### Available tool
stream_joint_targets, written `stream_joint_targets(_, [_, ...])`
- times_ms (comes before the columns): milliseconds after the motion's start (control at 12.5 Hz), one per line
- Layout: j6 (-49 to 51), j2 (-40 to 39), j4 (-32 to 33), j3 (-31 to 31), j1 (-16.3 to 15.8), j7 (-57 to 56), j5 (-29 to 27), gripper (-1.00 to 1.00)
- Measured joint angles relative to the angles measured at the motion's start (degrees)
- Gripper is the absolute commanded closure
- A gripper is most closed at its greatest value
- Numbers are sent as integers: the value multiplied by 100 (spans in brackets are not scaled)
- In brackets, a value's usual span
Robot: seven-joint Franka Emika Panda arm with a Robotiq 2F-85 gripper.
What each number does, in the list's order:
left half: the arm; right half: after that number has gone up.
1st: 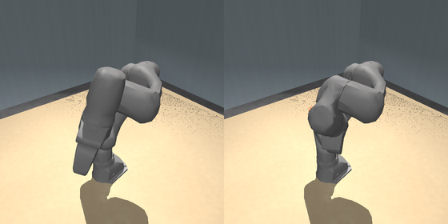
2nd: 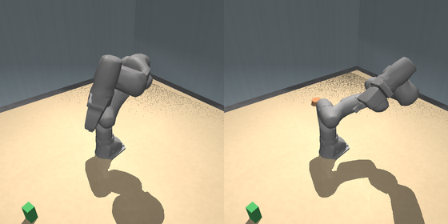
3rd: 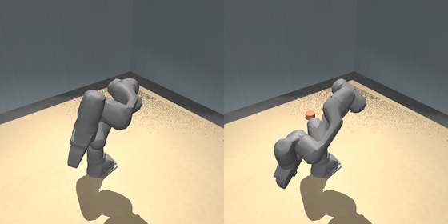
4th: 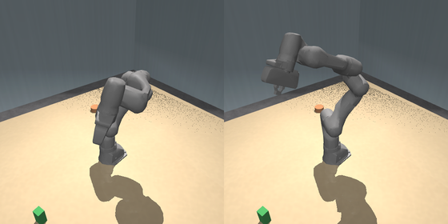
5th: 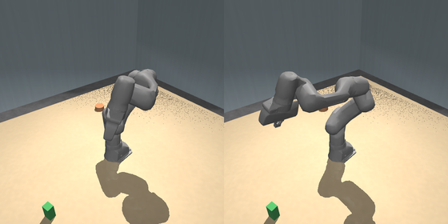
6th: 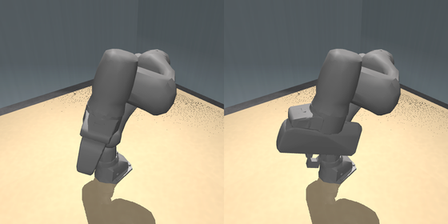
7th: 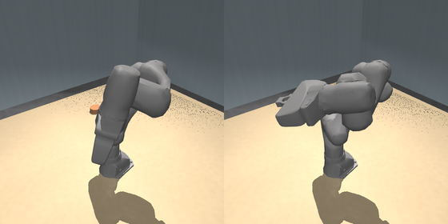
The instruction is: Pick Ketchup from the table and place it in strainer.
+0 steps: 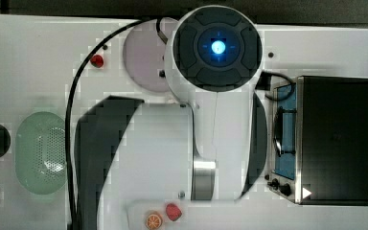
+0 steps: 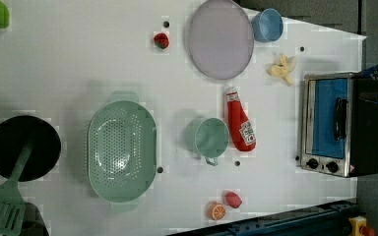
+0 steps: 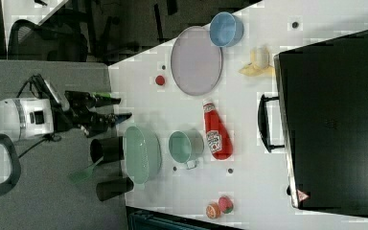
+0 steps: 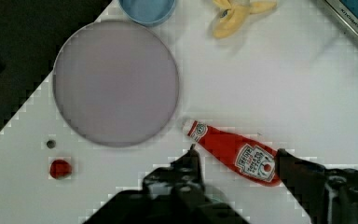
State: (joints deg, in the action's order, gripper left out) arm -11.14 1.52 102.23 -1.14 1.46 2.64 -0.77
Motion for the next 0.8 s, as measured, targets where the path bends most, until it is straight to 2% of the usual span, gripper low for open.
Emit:
stream_joint_targets(160, [1142,811,761,-202,337,1,-7,-81])
stream_joint_targets(240, [1387,1236,1002,-202,415,0,-15,-99])
stream_joint_targets(480, [1176,1774,985,-219,521,-29,-73,-100])
stream_joint_targets(800, [250,1265,1119,-450,556,-524,-39,-100])
